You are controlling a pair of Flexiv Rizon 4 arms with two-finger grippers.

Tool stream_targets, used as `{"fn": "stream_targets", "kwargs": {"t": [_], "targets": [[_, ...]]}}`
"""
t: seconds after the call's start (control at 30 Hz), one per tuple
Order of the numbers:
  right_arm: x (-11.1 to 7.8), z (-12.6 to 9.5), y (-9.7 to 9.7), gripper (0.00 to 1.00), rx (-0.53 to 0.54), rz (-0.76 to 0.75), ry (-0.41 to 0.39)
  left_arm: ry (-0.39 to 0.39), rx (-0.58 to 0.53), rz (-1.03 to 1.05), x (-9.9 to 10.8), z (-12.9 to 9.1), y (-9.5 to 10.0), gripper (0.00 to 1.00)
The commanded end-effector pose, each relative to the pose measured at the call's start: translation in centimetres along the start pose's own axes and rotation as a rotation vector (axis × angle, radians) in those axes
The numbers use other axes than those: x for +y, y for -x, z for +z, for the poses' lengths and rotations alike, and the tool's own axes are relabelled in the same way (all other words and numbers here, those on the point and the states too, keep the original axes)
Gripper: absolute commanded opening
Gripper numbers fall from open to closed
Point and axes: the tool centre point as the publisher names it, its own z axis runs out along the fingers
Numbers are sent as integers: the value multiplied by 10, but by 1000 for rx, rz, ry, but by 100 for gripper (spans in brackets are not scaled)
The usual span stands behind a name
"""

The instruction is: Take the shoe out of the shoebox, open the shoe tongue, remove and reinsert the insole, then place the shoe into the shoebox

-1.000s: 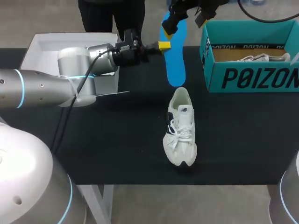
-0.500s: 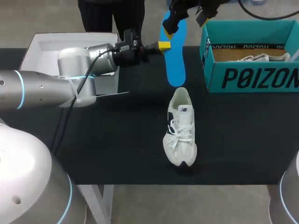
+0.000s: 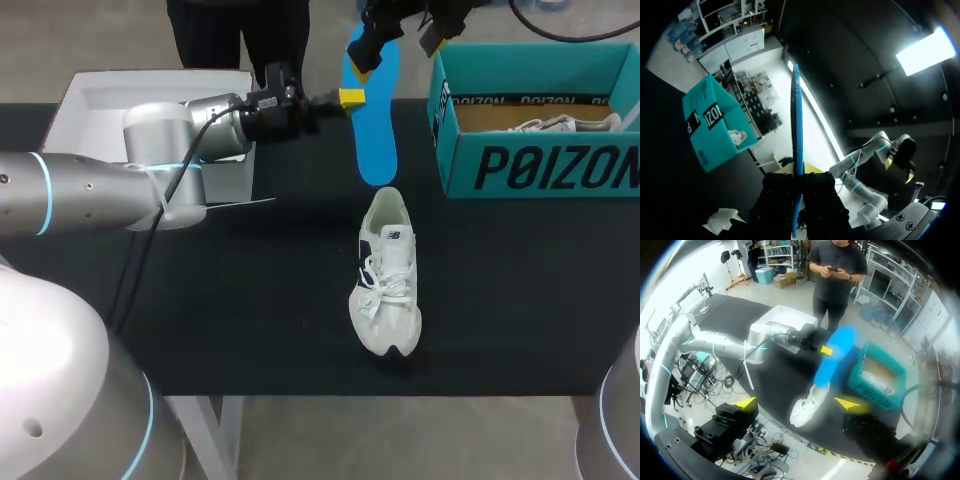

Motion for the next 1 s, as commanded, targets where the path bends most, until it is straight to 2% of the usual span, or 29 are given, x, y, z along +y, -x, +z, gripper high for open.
{"fn": "stream_targets", "kwargs": {"t": [0.03,0.1,0.13,0.23,0.27,0.33,0.37,0.4,0.57,0.63,1.0], "targets": [[2,1,0,100,0,1,-3,108,36,298,-9,11,-18,0],[2,1,0,100,0,1,-3,149,25,499,-12,9,-31,0],[2,1,0,100,0,1,-3,194,18,597,-10,9,-39,0],[2,1,0,100,0,1,-3,231,53,714,-3,7,-49,0],[2,1,0,100,0,1,-3,270,30,764,0,6,-51,0],[2,1,0,100,0,1,-3,305,61,824,9,5,-53,0],[2,1,0,100,0,1,-3,362,46,861,16,5,-53,0],[2,1,0,100,0,1,-3,372,50,867,21,5,-53,0],[2,1,0,100,0,1,-3,383,43,950,46,2,-45,0],[2,1,0,100,0,1,-3,385,34,969,49,3,-41,0],[2,1,0,100,0,1,-3,385,34,969,49,3,-41,0]]}}
